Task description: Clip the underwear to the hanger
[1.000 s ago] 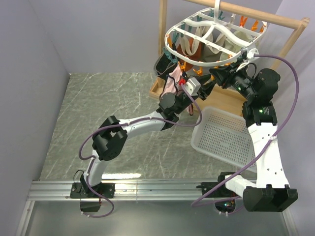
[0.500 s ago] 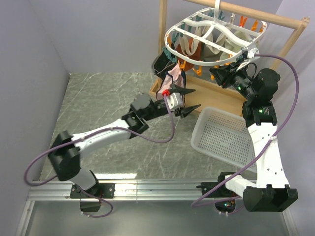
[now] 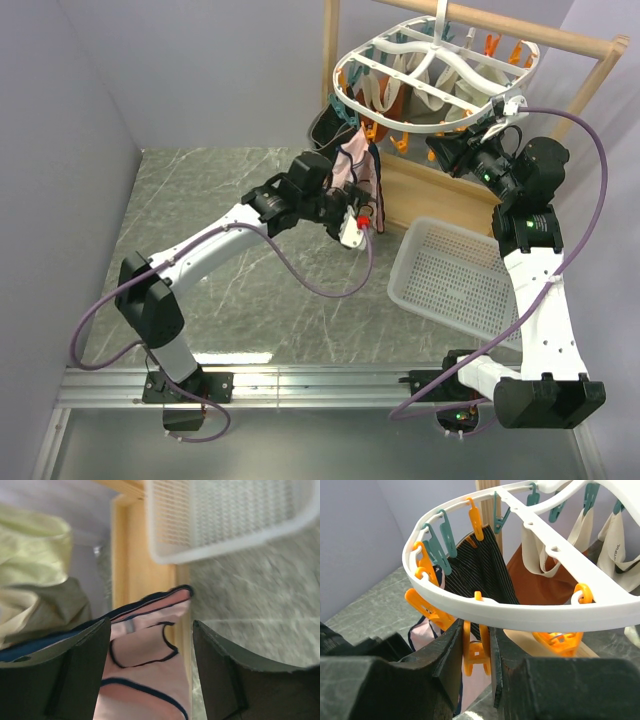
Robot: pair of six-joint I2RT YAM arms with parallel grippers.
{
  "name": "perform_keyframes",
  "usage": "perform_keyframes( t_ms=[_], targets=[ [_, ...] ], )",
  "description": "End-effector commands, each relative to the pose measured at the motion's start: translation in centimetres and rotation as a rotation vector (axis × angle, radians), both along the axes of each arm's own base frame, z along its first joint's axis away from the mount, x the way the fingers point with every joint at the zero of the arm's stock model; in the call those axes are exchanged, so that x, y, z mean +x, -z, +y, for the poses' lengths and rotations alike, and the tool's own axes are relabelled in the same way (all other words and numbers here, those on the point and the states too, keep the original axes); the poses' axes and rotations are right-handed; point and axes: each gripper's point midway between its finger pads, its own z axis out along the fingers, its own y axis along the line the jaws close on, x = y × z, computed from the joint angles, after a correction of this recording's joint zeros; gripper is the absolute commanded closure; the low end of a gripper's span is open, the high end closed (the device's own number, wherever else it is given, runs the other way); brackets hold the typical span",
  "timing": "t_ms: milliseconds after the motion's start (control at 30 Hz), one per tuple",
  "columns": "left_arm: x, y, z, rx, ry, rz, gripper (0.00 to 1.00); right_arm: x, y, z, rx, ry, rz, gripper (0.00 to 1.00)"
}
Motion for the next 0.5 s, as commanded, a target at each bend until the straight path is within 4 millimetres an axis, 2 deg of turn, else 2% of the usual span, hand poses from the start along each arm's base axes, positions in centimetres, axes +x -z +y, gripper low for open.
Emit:
perform_keyframes(
  t_ms=[0,33,200,467],
  targets=[
    [-1.0,1.1,-0.3,0.122,0.152,-0.156,0.28,-0.6,-2.2,0.2,0.002,-0.004,-0.062,1.0],
    [-0.7,0.4,-0.6,0.128,0.153,-0.186,0.27,-0.6,-2.3,0.2,0.001,-0.003,-0.063,1.0],
    [-0.4,1.5,-1.9,0.183,0.181,-0.248,0.2,-0.6,-2.2,0.3,0.0,-0.011,-0.058,1.0],
    [2.2,2.2,-2.4,0.264,0.142,-0.322,0.15,-0.6,-2.0,0.4,-0.001,-0.016,-0.055,1.0]
  ],
)
